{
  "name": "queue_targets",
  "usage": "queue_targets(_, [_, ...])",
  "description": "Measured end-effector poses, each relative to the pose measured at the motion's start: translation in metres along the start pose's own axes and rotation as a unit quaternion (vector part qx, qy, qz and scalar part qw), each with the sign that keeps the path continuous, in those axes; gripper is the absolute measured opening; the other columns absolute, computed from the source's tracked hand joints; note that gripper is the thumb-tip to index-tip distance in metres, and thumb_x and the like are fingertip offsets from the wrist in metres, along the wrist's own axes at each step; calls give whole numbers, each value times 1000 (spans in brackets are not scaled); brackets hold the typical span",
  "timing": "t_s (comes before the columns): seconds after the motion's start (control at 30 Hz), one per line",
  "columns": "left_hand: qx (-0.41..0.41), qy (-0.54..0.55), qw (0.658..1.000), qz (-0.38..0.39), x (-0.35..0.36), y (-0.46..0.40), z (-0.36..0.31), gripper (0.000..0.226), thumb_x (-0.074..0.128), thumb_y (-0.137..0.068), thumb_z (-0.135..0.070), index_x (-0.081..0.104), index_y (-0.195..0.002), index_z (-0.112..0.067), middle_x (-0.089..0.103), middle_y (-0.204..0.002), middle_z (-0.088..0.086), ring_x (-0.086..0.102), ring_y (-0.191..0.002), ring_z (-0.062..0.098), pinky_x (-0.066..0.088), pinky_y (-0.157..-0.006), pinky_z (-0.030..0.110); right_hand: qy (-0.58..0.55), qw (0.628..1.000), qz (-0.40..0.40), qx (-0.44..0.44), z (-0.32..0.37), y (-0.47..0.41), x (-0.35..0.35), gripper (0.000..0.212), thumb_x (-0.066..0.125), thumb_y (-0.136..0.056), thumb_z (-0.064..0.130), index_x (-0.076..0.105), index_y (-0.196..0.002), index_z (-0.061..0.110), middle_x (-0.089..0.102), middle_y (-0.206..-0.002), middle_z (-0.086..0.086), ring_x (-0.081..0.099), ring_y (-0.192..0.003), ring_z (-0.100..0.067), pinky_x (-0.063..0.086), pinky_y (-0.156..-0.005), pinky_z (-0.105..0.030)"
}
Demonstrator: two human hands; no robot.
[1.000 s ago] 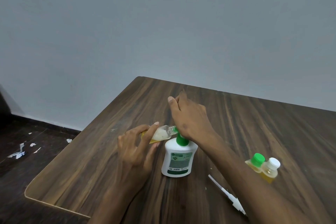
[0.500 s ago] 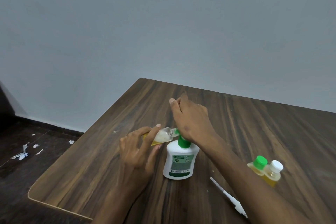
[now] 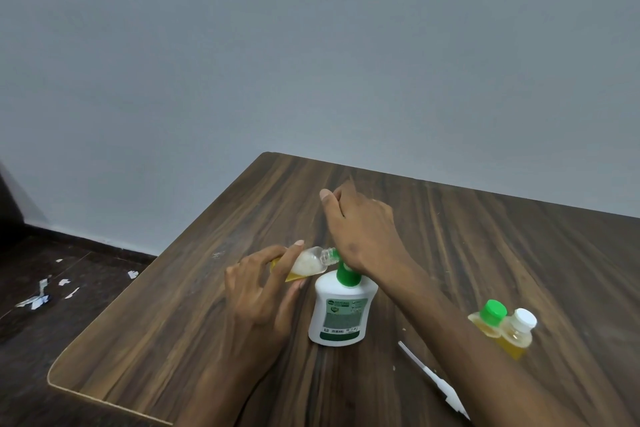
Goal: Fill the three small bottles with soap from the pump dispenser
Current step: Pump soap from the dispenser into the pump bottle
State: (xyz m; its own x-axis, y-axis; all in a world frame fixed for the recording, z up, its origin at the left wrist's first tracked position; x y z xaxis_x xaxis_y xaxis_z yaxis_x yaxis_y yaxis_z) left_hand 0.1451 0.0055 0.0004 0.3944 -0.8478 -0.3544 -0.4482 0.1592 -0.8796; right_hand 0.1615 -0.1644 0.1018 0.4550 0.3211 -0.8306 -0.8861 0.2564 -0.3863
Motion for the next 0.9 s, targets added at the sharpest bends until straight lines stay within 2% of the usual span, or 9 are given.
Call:
queue_targets(0.37, [1, 0, 1000, -4, -1, -1, 0, 47, 61, -101, -26, 56, -148, -25, 66, -125, 7, 58, -110, 20, 33, -93, 35, 4, 1000, 15, 3, 0, -2, 3, 43, 23, -108, 53, 54, -104, 22, 63, -87, 7, 63, -86, -15, 40, -107, -47])
queue_targets(0.8, [-4, 4, 1000, -1, -1, 0, 0, 48, 62, -101, -27, 55, -149, -26, 66, -125, 6, 58, -110, 19, 33, -93, 36, 12, 1000, -2, -13, 3, -2, -2, 42, 23, -109, 52, 53, -103, 23, 61, -85, 10, 60, -83, -11, 38, -108, -44])
queue_targets(0.9, [-4, 2, 1000, -4, 0, 0, 0, 47, 61, -101, -27, 56, -148, -26, 65, -125, 5, 58, -109, 19, 33, -93, 35, 11, 1000, 16, 3, 0, -1, 4, 44, 22, -109, 53, 53, -104, 23, 60, -84, 10, 60, -82, -10, 38, -108, -45])
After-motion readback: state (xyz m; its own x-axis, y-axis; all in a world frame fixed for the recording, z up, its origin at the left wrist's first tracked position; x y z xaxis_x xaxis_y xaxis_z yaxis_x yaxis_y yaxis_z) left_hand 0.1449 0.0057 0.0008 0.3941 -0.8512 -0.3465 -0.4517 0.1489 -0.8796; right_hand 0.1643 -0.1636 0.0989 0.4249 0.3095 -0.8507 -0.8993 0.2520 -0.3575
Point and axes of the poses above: each hand's wrist, its own y-axis away from the middle knuckle, its own x-axis out of the palm, z = x × y, the point moved 7 cm from there along -y, towards the middle knuckle
